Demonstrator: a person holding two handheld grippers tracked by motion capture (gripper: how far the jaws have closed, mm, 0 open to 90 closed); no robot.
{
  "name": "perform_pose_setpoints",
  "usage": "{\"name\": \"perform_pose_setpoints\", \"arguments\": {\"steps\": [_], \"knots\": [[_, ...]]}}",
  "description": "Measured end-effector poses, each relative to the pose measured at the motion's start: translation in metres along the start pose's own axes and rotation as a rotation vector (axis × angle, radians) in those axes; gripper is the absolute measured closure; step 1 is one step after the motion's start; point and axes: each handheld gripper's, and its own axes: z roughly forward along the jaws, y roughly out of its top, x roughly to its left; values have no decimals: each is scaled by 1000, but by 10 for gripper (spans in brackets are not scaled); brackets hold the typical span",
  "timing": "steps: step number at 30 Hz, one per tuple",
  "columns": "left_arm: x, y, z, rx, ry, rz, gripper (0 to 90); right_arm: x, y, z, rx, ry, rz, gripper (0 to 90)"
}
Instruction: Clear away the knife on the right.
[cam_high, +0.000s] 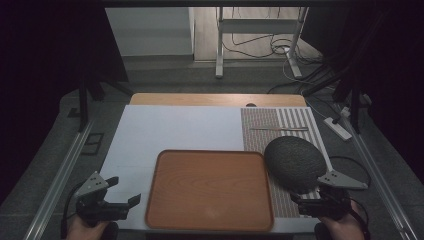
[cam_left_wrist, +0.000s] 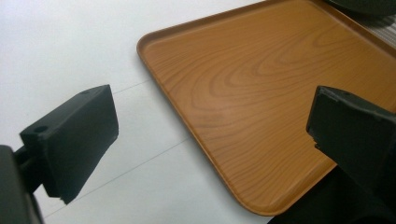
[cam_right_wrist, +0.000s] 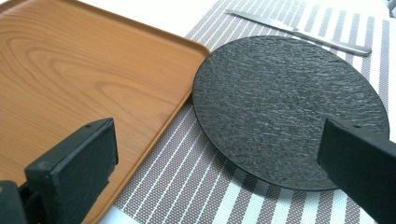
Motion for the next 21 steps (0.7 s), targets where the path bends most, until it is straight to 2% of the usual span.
{"name": "perform_pose_setpoints", "arguments": {"steps": [7, 15, 21], "knots": [[0, -1, -1, 0, 7, -9, 23, 1, 2, 2, 10, 8, -11, 0], [0, -2, -2, 2, 14, -20, 25, 0, 6, 2, -24, 7, -11, 0], [1, -2, -2, 3, 14, -24, 27, 0, 7, 4, -20, 16, -15, 0]]}}
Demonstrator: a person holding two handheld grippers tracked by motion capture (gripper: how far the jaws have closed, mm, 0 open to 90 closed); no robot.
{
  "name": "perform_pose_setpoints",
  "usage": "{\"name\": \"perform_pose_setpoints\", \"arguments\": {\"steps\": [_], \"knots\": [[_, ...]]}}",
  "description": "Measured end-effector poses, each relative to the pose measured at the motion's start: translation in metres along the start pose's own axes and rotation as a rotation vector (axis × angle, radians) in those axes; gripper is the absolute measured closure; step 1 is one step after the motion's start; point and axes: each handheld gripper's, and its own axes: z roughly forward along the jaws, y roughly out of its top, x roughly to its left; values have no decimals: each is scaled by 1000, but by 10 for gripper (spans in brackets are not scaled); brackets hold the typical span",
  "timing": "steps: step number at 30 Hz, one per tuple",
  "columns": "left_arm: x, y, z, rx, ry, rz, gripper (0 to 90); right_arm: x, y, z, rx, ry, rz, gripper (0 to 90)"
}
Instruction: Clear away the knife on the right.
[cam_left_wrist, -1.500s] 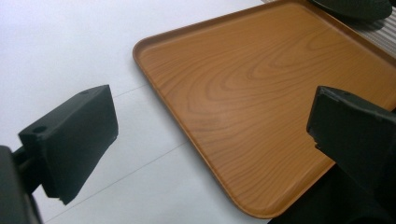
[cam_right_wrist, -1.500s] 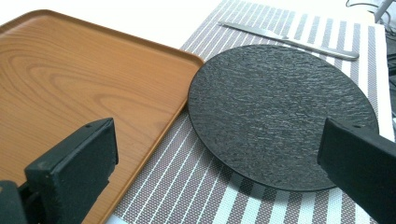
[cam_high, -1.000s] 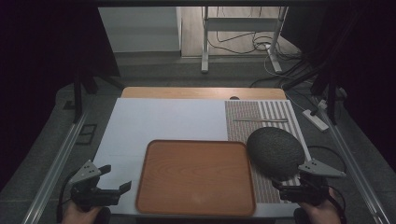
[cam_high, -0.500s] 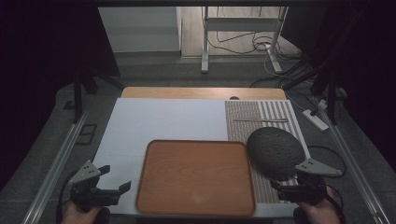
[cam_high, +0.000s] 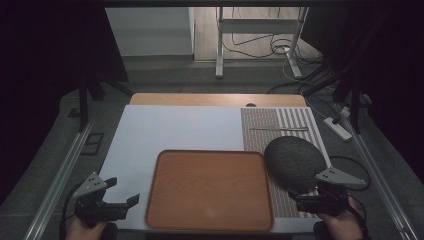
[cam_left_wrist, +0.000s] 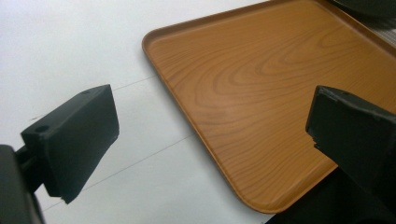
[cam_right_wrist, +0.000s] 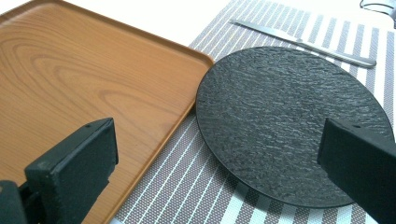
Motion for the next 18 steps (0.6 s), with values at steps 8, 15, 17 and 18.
{"name": "perform_pose_setpoints", "arguments": {"steps": [8, 15, 17, 18], "knots": [[0, 0, 0, 3, 2, -2, 28, -4, 6, 5, -2, 27, 3, 0], [1, 0, 1, 7, 3, -6, 30, -7, 10, 18, 10, 43, 6, 0], [1, 0, 1, 8, 3, -6, 30, -7, 11, 21, 16, 46, 3, 0], [1, 0, 1, 8, 3, -6, 30, -8, 11, 22, 17, 46, 3, 0]]}}
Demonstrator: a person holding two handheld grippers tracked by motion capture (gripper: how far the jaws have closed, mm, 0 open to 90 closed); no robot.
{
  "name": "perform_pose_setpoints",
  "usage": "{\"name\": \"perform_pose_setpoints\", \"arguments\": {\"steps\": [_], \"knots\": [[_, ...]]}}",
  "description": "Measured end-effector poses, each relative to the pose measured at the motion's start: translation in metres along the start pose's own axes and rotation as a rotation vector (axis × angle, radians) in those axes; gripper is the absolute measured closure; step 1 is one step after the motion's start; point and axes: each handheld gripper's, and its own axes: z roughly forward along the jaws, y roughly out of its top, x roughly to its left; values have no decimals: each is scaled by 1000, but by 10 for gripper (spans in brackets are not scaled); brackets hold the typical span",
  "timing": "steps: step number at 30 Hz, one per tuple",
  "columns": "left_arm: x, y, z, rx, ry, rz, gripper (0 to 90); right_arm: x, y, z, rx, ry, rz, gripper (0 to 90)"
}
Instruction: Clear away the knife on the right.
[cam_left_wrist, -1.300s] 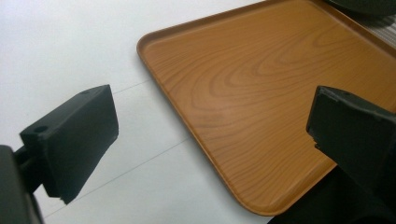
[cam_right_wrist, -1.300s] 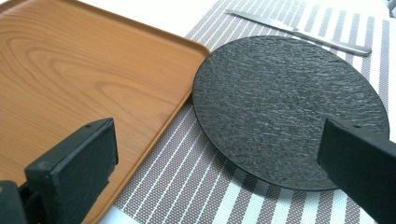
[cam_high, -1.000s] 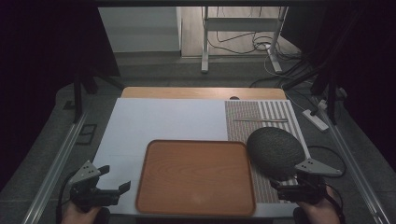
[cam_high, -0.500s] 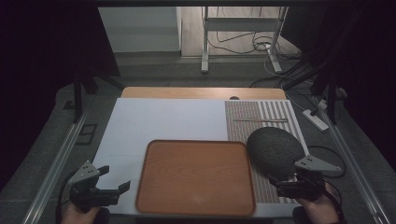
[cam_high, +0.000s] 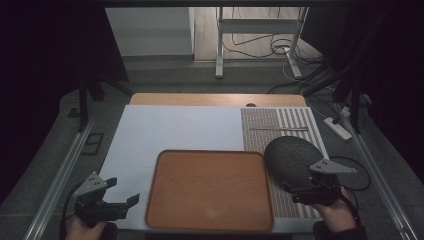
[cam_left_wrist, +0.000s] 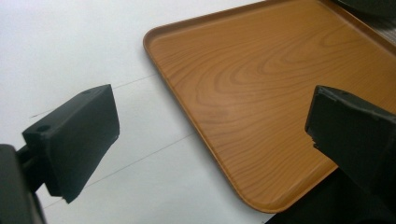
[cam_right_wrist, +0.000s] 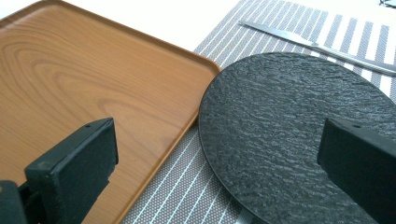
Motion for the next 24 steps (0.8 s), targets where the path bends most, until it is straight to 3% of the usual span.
{"name": "perform_pose_setpoints", "arguments": {"steps": [24], "knots": [[0, 1, 2, 17, 4, -2, 25, -18, 13, 27, 16, -18, -11, 0]]}}
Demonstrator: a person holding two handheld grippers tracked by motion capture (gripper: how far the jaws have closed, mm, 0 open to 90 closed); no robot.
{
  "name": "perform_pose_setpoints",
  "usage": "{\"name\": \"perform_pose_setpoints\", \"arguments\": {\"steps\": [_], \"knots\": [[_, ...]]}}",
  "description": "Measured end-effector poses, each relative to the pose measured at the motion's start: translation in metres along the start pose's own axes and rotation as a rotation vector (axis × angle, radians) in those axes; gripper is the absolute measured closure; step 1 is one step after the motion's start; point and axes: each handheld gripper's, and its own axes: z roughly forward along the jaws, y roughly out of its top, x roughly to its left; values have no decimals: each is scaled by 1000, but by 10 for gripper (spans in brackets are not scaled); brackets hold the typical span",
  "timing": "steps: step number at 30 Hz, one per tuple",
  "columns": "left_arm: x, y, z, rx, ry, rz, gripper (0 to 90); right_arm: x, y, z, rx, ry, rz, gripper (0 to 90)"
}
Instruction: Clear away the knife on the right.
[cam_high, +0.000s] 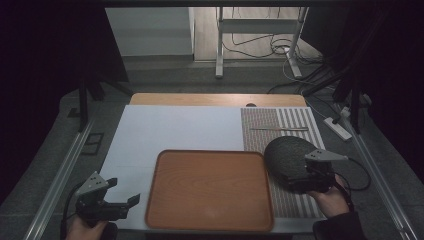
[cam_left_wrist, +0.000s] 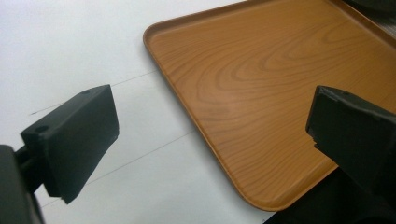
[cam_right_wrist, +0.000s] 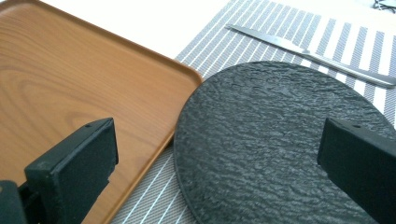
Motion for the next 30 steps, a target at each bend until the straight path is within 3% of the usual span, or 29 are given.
{"name": "perform_pose_setpoints", "arguments": {"steps": [30], "knots": [[1, 0, 1, 11, 4, -14, 0, -36, 17, 46, 49, -42, 23, 0]]}}
